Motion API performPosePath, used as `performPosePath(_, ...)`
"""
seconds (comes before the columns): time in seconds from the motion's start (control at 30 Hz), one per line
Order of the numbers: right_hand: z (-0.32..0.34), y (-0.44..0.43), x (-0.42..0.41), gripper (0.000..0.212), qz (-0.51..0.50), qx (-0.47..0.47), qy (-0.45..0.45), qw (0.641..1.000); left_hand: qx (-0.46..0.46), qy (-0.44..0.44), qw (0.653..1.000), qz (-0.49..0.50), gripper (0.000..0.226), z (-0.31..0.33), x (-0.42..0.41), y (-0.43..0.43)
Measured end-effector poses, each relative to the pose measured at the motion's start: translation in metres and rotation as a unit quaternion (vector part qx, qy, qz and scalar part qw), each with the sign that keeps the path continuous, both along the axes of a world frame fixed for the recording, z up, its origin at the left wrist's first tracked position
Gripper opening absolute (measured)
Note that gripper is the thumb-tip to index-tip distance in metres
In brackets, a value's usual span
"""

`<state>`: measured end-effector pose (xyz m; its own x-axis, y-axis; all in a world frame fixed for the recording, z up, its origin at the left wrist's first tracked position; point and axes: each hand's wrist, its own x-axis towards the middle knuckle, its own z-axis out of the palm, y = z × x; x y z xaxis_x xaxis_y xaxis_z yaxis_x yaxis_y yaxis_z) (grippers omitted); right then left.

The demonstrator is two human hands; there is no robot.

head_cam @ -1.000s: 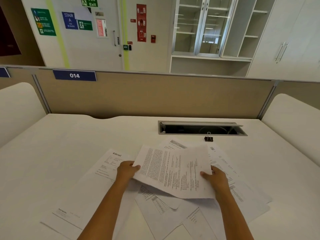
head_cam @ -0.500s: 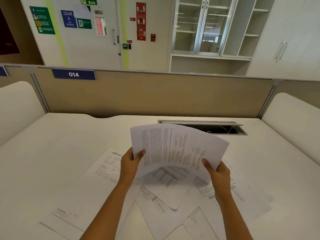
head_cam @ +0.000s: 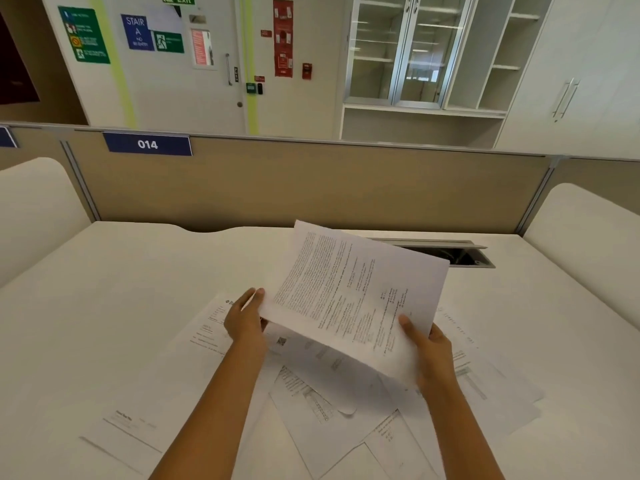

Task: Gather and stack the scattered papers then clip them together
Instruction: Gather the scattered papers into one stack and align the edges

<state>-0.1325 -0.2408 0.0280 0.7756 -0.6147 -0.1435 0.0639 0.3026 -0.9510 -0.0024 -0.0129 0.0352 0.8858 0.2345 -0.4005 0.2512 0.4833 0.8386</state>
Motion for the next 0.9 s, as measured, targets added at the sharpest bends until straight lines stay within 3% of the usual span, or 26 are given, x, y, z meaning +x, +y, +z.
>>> performPosePath(0.1, -0.007, 0.02, 0.003, 0.034, -0.001, 0.115, -0.002, 0.993, -0.084, 0.023, 0.996, -0.029, 0.035, 0.005, -0.009, -0.014)
performPosePath(0.17, -0.009, 0.037, 0.007, 0.042, -0.004, 0.178, -0.016, 0.984, -0.077, 0.004, 0.991, -0.108, 0.027, 0.008, -0.026, -0.031)
performPosePath(0.27, -0.012, 0.054, 0.013, 0.037, -0.007, 0.206, -0.026, 0.978, -0.02, -0.026, 0.985, -0.171, 0.03, 0.002, -0.047, -0.055)
performPosePath(0.33, -0.013, 0.055, 0.014, 0.04, -0.018, 0.181, -0.025, 0.983, 0.028, -0.048, 0.984, -0.171, 0.034, 0.001, -0.052, -0.059)
performPosePath(0.43, -0.011, 0.037, 0.008, 0.066, -0.043, 0.143, -0.029, 0.988, 0.118, -0.085, 0.973, -0.18, 0.035, 0.006, -0.042, -0.044)
performPosePath(0.53, -0.008, 0.009, -0.002, 0.048, -0.022, 0.056, -0.016, 0.998, 0.18, -0.113, 0.945, -0.247, 0.036, 0.014, -0.024, -0.019)
performPosePath(0.67, -0.006, 0.005, -0.009, 0.029, 0.143, -0.05, 0.043, 0.988, 0.256, -0.12, 0.894, -0.347, 0.04, 0.019, -0.011, -0.002)
performPosePath(0.9, -0.027, 0.013, -0.009, 0.025, 0.103, -0.082, 0.053, 0.99, 0.248, -0.105, 0.931, -0.248, 0.028, 0.003, -0.003, 0.015)
